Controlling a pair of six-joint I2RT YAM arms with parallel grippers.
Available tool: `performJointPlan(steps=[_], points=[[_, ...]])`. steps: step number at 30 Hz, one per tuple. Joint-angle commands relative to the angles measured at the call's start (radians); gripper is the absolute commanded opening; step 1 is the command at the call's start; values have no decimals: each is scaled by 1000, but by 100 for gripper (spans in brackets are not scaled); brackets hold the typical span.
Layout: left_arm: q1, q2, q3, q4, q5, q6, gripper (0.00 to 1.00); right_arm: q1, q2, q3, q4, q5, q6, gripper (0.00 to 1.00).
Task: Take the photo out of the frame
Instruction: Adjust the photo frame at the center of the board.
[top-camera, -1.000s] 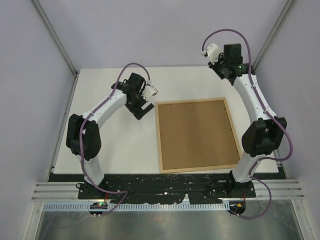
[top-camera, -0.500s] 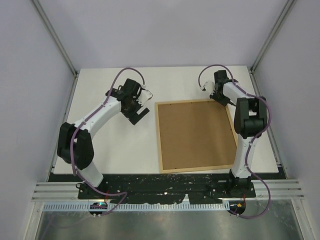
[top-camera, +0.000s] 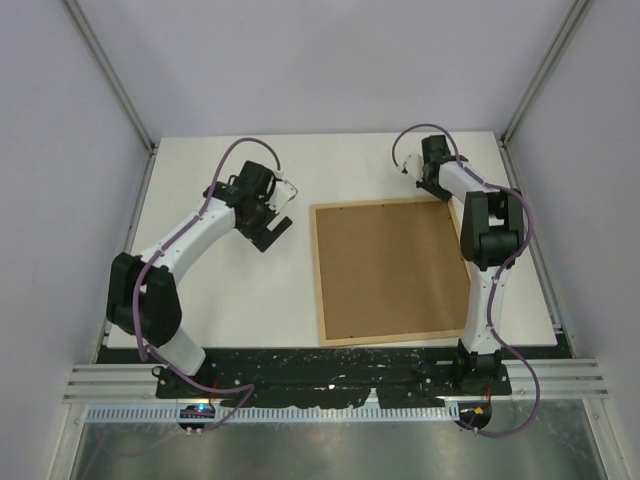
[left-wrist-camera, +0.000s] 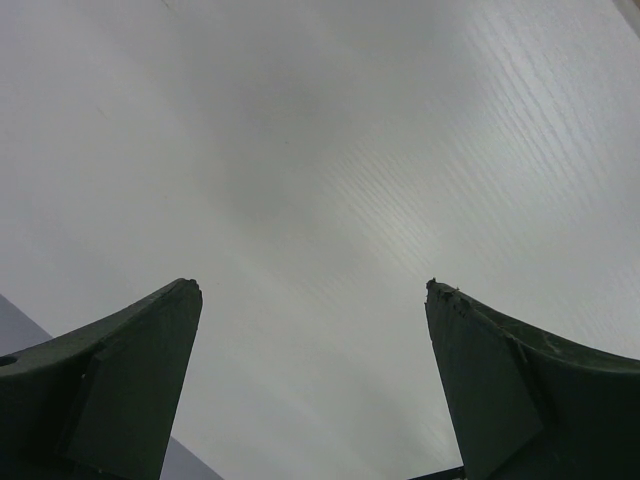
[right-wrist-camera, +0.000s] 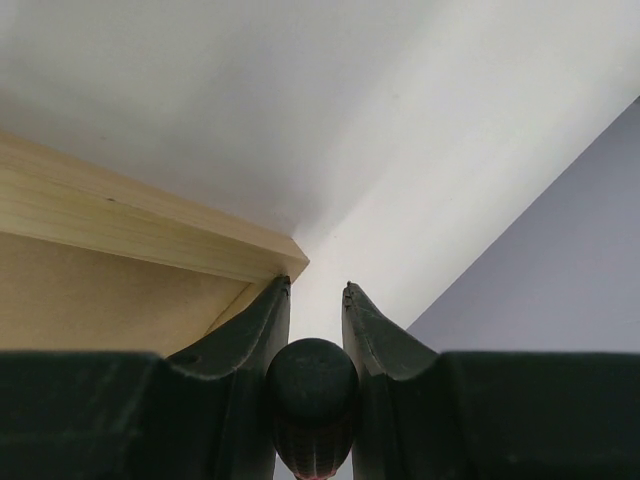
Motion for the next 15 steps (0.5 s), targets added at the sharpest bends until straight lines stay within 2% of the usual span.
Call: performJointPlan(steps=[1, 9, 15], points=[[6, -63, -19, 29, -9, -17, 99, 47, -74, -5, -46, -54, 27, 8], [7, -63, -13, 29, 14, -35, 99, 77, -104, -80, -55, -52, 49, 8], [6, -76, -31, 29, 9, -37, 99, 78, 28, -34, 124, 49, -25, 8]])
